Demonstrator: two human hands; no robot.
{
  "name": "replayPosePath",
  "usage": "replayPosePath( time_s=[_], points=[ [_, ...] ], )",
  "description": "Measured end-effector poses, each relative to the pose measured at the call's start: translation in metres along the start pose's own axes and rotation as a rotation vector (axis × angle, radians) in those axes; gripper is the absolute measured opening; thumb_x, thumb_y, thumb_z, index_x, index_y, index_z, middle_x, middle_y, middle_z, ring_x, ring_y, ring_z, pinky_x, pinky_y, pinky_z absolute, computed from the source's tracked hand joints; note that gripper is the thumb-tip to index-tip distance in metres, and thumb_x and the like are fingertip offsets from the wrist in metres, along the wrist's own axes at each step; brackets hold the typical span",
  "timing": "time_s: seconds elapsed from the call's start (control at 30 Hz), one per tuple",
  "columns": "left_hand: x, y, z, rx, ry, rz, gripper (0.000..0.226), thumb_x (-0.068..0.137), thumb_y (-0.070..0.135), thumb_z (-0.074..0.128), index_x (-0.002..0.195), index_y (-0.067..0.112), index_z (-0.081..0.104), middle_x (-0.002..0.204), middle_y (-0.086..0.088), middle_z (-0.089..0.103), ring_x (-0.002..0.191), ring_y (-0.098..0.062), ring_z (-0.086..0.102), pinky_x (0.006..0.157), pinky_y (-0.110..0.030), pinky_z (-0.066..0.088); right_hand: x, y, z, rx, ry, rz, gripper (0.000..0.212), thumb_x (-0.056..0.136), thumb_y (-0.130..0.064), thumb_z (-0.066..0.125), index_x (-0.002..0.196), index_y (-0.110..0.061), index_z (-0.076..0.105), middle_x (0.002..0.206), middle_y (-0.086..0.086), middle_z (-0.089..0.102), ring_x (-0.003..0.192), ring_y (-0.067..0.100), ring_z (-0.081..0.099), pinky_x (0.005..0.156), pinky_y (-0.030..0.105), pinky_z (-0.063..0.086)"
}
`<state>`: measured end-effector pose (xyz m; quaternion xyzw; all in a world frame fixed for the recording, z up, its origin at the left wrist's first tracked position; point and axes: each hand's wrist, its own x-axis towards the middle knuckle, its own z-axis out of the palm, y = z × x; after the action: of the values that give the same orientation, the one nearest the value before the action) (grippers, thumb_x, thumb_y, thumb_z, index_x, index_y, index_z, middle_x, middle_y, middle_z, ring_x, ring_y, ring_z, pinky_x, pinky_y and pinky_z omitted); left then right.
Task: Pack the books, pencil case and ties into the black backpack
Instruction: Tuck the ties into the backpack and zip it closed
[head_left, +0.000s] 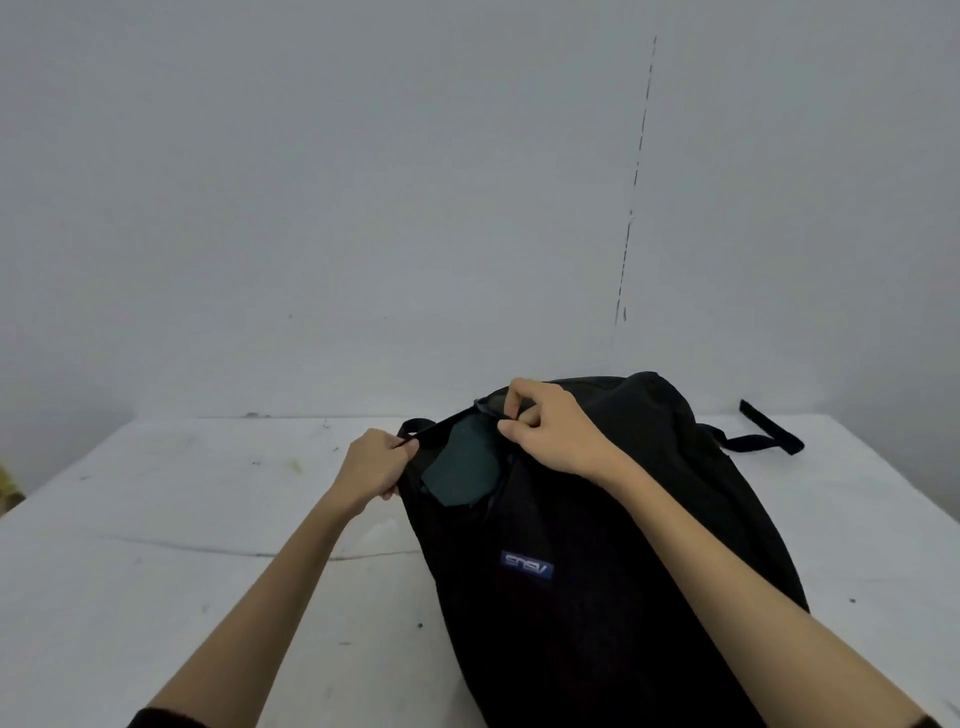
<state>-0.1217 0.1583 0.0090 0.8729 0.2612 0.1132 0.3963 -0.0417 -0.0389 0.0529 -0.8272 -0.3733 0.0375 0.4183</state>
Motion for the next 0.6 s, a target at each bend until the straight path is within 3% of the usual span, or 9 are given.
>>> replayPosePath(
  time_s=[0.1, 0.3, 0.47, 0.6],
  points=[
    [-0.006, -0.019, -0.020, -0.071, -0.132, -0.039, 0.041, 0.096, 0.018, 0.050, 0.056, 0.011, 0.046, 0.039, 0.003, 0.045, 0.034, -0.009, 0.042, 0.038, -0.016, 0.034, 0.001, -0.013, 0.020, -0.001, -0.038, -0.026, 0.023, 0.085, -0.009, 0.061, 0.071, -0.018, 0.045, 0.045, -0.003, 0.043, 0.038, 0.004, 0.035, 0.053, 0.013, 0.035],
    [-0.012, -0.016, -0.014, -0.142, -0.391, -0.057, 0.008, 0.088, 0.020, 0.065, 0.088, 0.019, 0.056, 0.067, 0.005, 0.053, 0.054, -0.007, 0.046, 0.046, -0.014, 0.038, 0.003, -0.017, 0.025, -0.084, -0.072, 0.039, 0.026, 0.076, -0.010, 0.070, 0.066, -0.020, 0.048, 0.036, -0.012, 0.044, 0.037, 0.001, 0.042, 0.055, 0.021, 0.037],
    [-0.012, -0.019, 0.008, 0.076, -0.377, 0.019, 0.037, 0.083, 0.024, 0.070, 0.109, 0.020, 0.044, 0.094, 0.002, 0.058, 0.066, -0.009, 0.051, 0.051, -0.020, 0.038, -0.003, -0.021, 0.021, -0.121, -0.165, 0.076, 0.024, 0.080, -0.021, 0.072, 0.065, -0.015, 0.055, 0.034, -0.010, 0.045, 0.033, 0.002, 0.042, 0.048, 0.014, 0.034],
    [-0.005, -0.024, -0.003, 0.104, -0.437, -0.026, 0.040, 0.083, 0.039, 0.069, 0.109, 0.021, 0.043, 0.088, 0.005, 0.059, 0.063, -0.008, 0.056, 0.053, -0.020, 0.040, 0.003, -0.029, 0.014, -0.076, -0.140, 0.081, 0.021, 0.086, -0.021, 0.067, 0.069, -0.011, 0.060, 0.033, -0.010, 0.046, 0.031, 0.002, 0.040, 0.041, 0.006, 0.031]
  ],
)
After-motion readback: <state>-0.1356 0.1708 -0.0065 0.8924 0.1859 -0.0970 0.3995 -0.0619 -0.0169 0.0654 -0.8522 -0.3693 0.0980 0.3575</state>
